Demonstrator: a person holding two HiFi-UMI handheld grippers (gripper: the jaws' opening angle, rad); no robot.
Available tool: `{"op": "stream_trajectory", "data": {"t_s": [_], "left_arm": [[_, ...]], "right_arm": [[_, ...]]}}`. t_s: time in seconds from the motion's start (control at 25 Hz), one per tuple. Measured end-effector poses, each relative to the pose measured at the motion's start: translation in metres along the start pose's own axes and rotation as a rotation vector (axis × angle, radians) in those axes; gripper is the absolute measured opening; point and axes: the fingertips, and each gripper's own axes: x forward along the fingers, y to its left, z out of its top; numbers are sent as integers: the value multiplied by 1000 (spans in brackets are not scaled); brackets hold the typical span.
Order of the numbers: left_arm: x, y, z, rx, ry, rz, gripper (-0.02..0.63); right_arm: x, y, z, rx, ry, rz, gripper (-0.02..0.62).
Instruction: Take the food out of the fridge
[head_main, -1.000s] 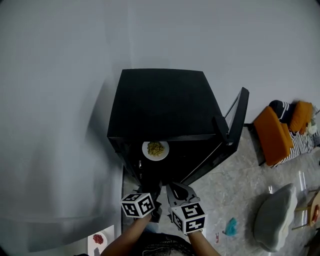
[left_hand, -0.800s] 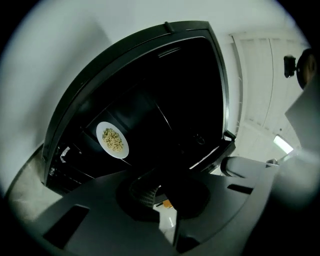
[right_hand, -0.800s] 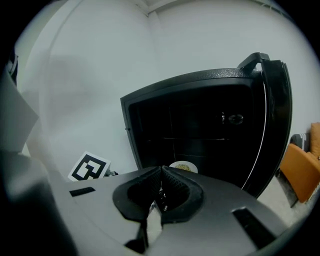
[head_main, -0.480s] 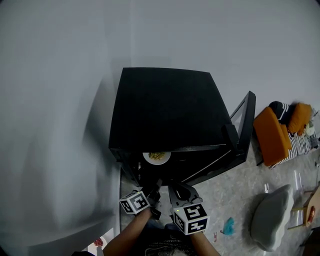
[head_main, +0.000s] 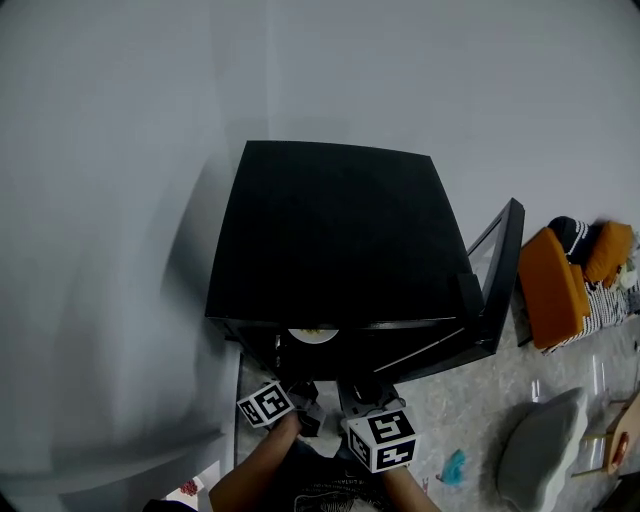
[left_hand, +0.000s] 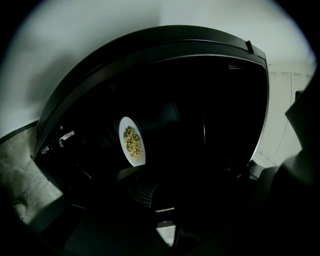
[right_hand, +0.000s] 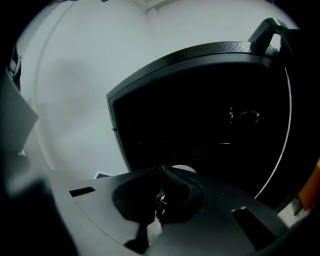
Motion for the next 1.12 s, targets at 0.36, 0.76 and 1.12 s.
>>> {"op": "stream_trajectory", "data": {"t_s": [0.36,0.76,1.12], "left_arm": [[18,27,4,-50,-57,47,15],[33,46,2,-93,-48,67,124],[46,57,4,-147,-62,79,127]], "right_arm": [[13,-15,5,-38,20,41,21],[25,-30,3,-55,31,39,21],[32,-31,-6,-97,49,36,21]]}}
